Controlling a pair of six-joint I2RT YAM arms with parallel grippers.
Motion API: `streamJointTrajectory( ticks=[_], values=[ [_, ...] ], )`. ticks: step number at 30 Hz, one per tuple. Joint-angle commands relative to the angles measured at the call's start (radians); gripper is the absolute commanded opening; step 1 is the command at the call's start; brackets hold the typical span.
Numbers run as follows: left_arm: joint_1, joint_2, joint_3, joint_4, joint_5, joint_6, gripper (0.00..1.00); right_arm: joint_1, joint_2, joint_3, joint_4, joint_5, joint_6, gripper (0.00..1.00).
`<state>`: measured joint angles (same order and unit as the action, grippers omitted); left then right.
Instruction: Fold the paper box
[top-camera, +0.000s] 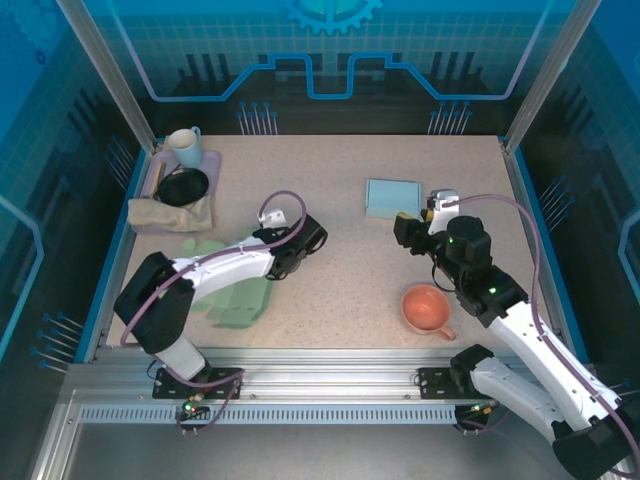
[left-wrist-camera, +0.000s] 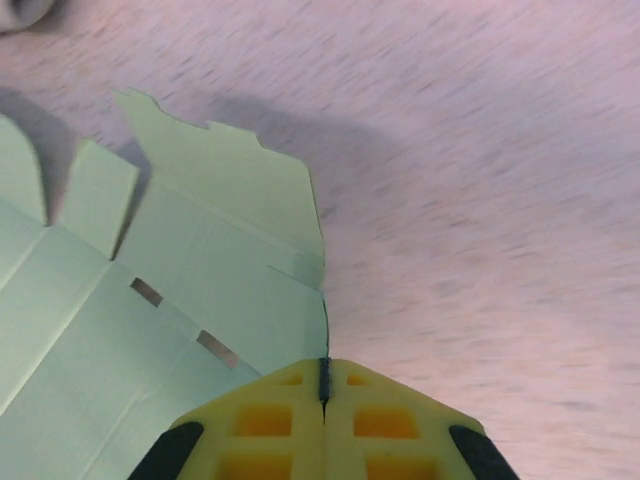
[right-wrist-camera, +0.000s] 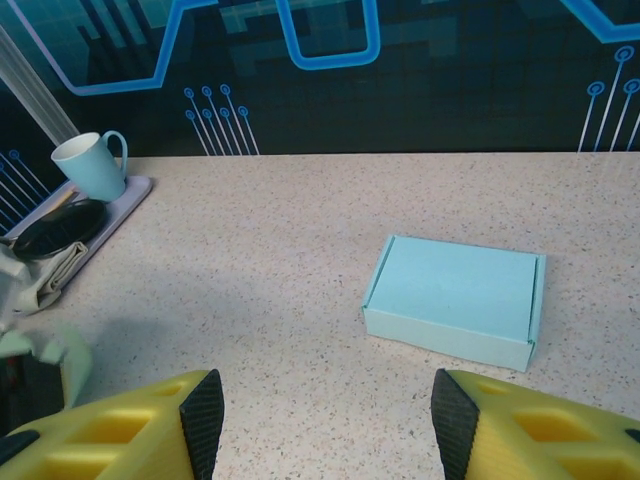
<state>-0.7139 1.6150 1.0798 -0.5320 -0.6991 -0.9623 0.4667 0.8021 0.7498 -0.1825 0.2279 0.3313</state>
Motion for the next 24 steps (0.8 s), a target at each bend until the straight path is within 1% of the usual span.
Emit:
streamJointTrajectory(
  ticks=[1,3,6,9,10,14,16,18,21,24],
  values=[
    [-0.002,-0.077,0.076,0.084,0.062,-0.014,0.00,0.012,-0.001,0.018,-0.010,-0.004,-0.008,0.60],
    [-0.002,-0.071,0.111,0.126,0.097,-0.031,0.00,0.011,-0.004,0.014,-0.005,-0.001,-0.006,0.60],
    [-0.001,-0.040,0.187,0.132,0.144,-0.035,0.00,0.012,0.002,0.012,0.007,-0.003,-0.005,0.60],
    [-0.001,-0.049,0.210,0.149,0.153,-0.048,0.00,0.010,0.036,0.018,0.010,-0.012,0.013,0.59],
    [-0.001,-0.058,0.214,0.157,0.150,-0.052,0.00,0.011,0.053,0.018,0.022,-0.031,0.015,0.57],
    [-0.001,-0.086,0.262,0.140,0.125,-0.062,0.00,0.028,0.140,-0.013,0.155,-0.211,0.003,0.55],
    [-0.001,-0.088,0.298,0.117,0.110,-0.064,0.00,0.055,0.194,-0.016,0.215,-0.265,0.005,0.55],
    [-0.002,-0.084,0.327,0.095,0.087,-0.074,0.00,0.101,0.243,-0.012,0.277,-0.292,0.019,0.56],
    [-0.002,-0.081,0.354,0.074,0.075,-0.079,0.00,0.188,0.305,0.006,0.327,-0.260,0.026,0.57],
    [-0.002,-0.088,0.355,0.072,0.067,-0.085,0.00,0.245,0.367,0.039,0.334,-0.236,0.035,0.57]
  ],
)
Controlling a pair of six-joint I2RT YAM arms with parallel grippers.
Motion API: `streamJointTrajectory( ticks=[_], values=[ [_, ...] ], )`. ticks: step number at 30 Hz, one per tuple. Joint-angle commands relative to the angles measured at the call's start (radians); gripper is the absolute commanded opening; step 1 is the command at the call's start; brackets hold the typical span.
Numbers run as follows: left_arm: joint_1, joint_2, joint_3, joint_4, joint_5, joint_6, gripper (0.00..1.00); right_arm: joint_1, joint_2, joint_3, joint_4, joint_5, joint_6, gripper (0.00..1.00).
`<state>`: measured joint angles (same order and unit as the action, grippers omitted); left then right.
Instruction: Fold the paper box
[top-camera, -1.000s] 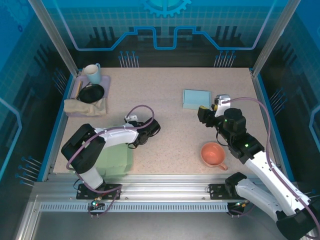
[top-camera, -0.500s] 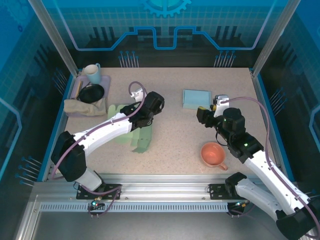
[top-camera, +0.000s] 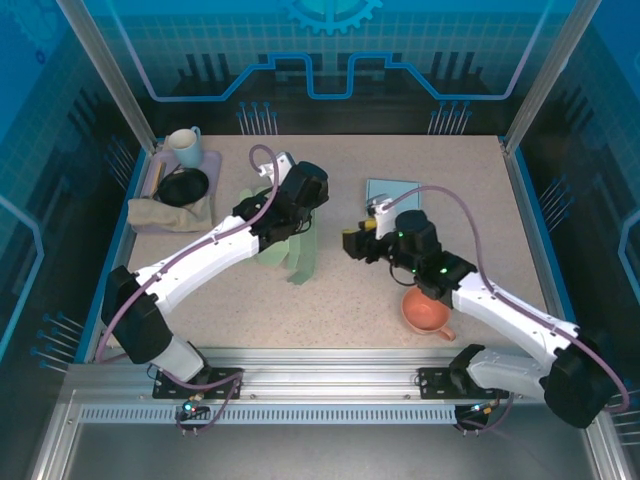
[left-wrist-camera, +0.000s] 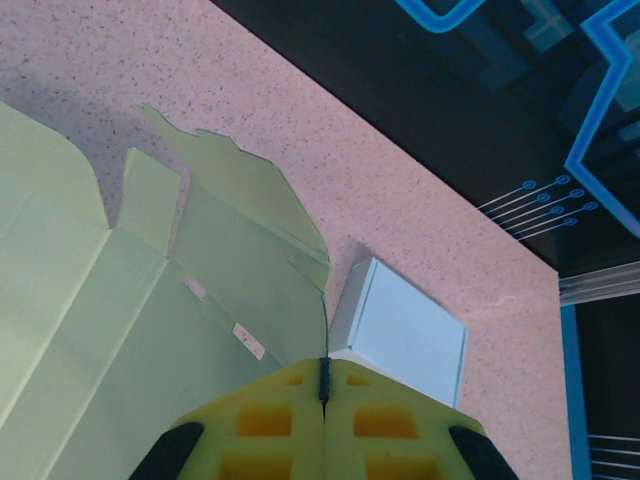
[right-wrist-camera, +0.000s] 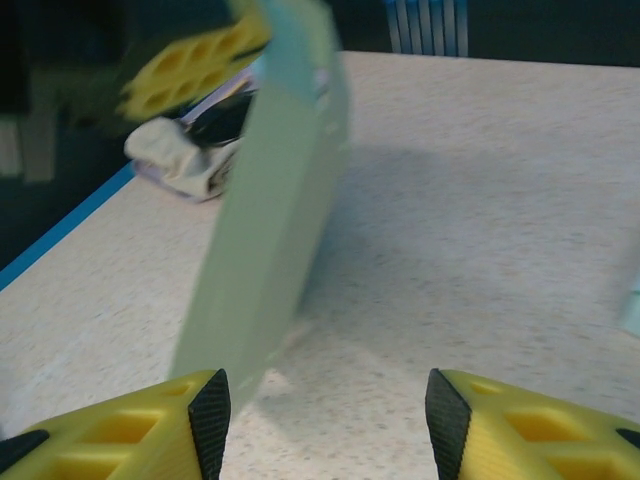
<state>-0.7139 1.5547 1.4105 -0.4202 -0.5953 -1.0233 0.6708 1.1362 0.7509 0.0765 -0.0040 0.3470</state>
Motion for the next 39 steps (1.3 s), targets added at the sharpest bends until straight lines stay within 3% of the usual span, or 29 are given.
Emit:
streamJointTrajectory(
  ticks=[1,14,22,33,39],
  values=[
    [-0.001,-0.031,0.024,-0.040,-0.040,-0.026,0.00,0.055,0.051,0.044,0.080,-0.004,0.021,0.57],
    [-0.001,-0.049,0.008,-0.042,-0.072,-0.024,0.00,0.144,0.210,0.109,0.153,-0.005,0.068,0.58],
    [-0.001,-0.053,-0.002,-0.035,-0.075,-0.019,0.00,0.150,0.308,0.170,0.128,0.025,0.079,0.57],
    [0.005,-0.085,-0.022,-0.048,-0.142,0.011,0.00,0.147,0.310,0.208,-0.023,0.189,-0.019,0.52],
    [0.006,-0.089,-0.028,-0.052,-0.144,0.020,0.00,0.140,0.318,0.235,-0.079,0.222,-0.081,0.37]
  ],
)
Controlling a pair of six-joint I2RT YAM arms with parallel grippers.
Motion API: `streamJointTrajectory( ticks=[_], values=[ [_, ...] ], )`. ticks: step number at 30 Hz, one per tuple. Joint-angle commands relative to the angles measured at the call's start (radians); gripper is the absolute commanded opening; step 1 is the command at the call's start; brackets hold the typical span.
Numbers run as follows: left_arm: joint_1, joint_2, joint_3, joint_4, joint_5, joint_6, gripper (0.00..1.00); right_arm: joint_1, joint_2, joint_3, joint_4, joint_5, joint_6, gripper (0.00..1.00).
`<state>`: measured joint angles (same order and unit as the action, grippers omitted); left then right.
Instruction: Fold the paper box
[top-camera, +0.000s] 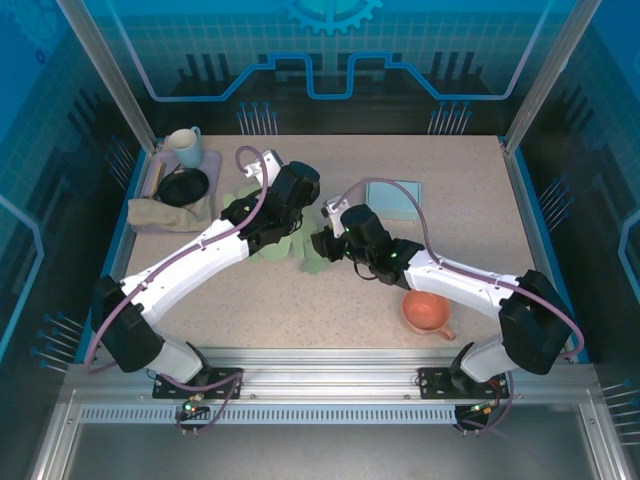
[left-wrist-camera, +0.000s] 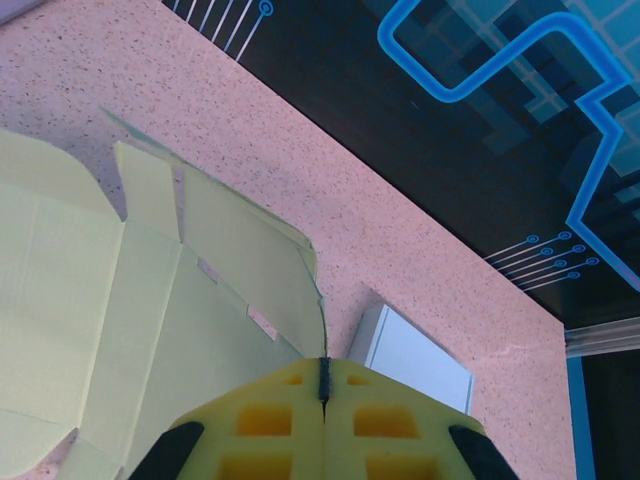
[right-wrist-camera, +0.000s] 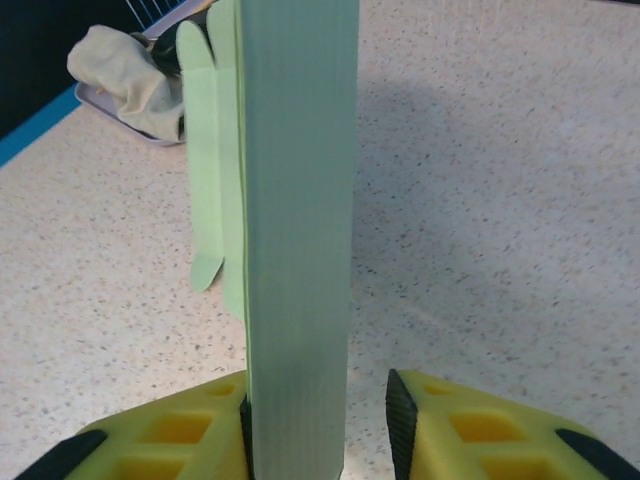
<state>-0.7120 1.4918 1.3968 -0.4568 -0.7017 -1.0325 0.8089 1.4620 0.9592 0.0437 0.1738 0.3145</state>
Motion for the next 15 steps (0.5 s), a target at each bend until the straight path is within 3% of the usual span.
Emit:
streamJointTrajectory(
  ticks=[1,3,10,13,15],
  values=[
    [0.005,-0.025,-0.013,-0.016,-0.040,0.031,0.00,0.000,-0.011,0.026,-0.047,0.042,-0.056,0.36],
    [0.006,-0.022,-0.012,-0.018,-0.040,0.034,0.00,0.000,-0.014,0.032,-0.054,0.037,-0.069,0.33],
    [0.007,-0.024,-0.008,-0.016,-0.034,0.061,0.00,-0.007,0.004,0.051,-0.085,0.032,-0.152,0.01],
    [0.012,-0.031,-0.005,-0.016,-0.011,0.107,0.00,-0.029,0.000,0.049,-0.090,0.008,-0.199,0.00],
    [0.024,-0.046,-0.002,-0.041,0.007,0.128,0.06,-0.050,-0.001,0.066,-0.114,-0.026,-0.243,0.00]
  ],
)
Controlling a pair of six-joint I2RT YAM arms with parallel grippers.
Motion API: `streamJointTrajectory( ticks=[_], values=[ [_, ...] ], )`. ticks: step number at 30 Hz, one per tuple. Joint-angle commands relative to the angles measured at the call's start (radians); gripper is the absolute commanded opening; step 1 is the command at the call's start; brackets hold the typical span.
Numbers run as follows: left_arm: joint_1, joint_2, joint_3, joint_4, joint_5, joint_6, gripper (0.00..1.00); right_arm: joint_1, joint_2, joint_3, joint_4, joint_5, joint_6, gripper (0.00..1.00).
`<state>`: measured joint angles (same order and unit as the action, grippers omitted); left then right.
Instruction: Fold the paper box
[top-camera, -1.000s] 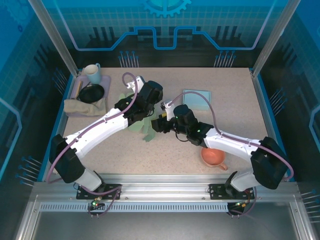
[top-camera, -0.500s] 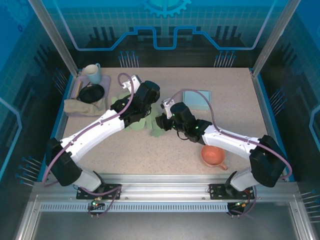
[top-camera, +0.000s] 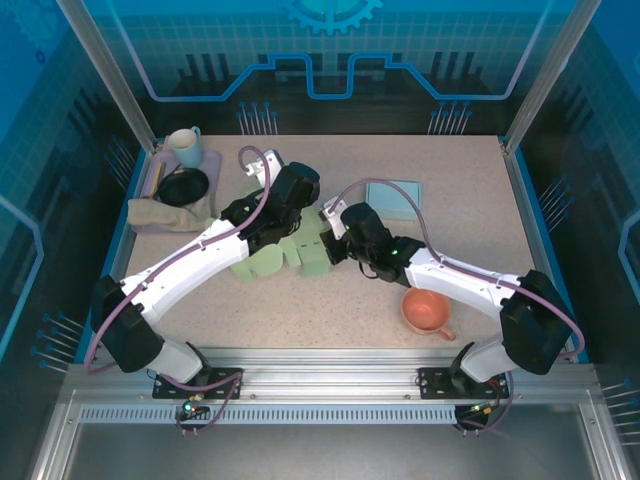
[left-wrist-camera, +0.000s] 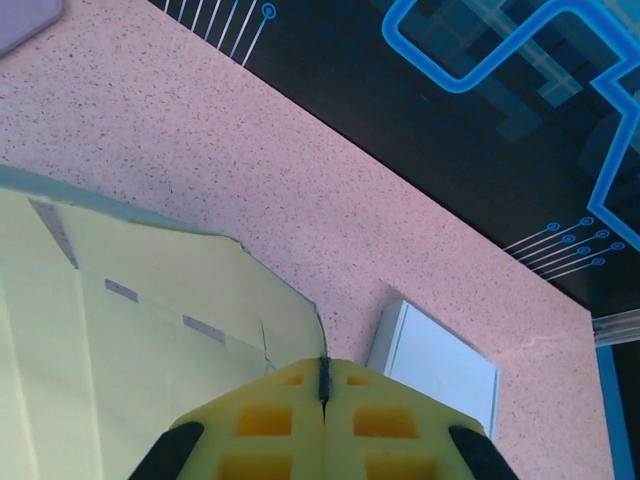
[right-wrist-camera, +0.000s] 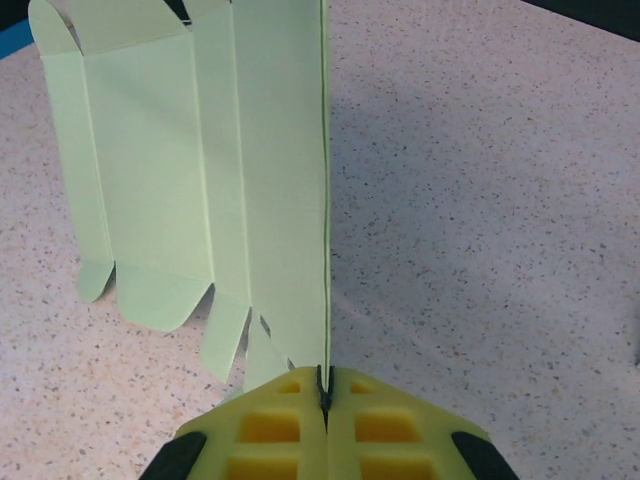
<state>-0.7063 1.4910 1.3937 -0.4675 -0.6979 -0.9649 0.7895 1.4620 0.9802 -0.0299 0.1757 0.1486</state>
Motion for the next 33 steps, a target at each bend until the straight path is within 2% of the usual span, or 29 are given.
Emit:
streamJointTrajectory(
  ticks=[1,2,4,5,9,11,15,19,25,27,31,33],
  values=[
    [0.028,-0.062,-0.002,-0.035,0.018,0.078,0.20,-0.043,0.004,0.069,-0.078,-0.040,-0.100,0.00],
    [0.038,-0.085,-0.014,-0.038,0.029,0.096,0.36,-0.056,0.013,0.103,-0.133,-0.043,-0.116,0.00],
    [0.048,-0.146,-0.067,-0.026,0.033,0.129,0.60,-0.084,0.037,0.188,-0.255,-0.054,-0.166,0.00],
    [0.050,-0.189,-0.109,0.001,0.035,0.164,0.69,-0.099,0.054,0.233,-0.316,-0.056,-0.210,0.00],
    [0.053,-0.354,-0.289,0.153,0.067,0.381,0.80,-0.131,0.082,0.362,-0.502,-0.038,-0.397,0.00],
    [0.057,-0.419,-0.357,0.171,0.036,0.466,0.84,-0.134,0.077,0.418,-0.609,-0.018,-0.508,0.00],
    [0.069,-0.530,-0.512,0.275,0.016,0.564,0.84,-0.131,0.070,0.514,-0.813,0.060,-0.651,0.00],
    [0.071,-0.616,-0.662,0.470,0.121,0.645,0.82,-0.115,0.056,0.587,-0.913,0.094,-0.684,0.00],
    [0.074,-0.636,-0.720,0.574,0.276,0.753,0.79,-0.093,0.055,0.503,-0.872,0.182,-0.980,0.00],
    [0.074,-0.616,-0.735,0.598,0.342,0.787,0.78,-0.096,0.086,0.520,-0.874,0.205,-1.012,0.00],
    [0.086,-0.582,-0.804,0.715,0.397,0.822,0.77,-0.116,0.135,0.575,-0.888,0.178,-1.048,0.00],
    [0.107,-0.559,-0.815,0.746,0.448,0.815,0.72,-0.122,0.137,0.566,-0.870,0.155,-1.081,0.00]
  ],
)
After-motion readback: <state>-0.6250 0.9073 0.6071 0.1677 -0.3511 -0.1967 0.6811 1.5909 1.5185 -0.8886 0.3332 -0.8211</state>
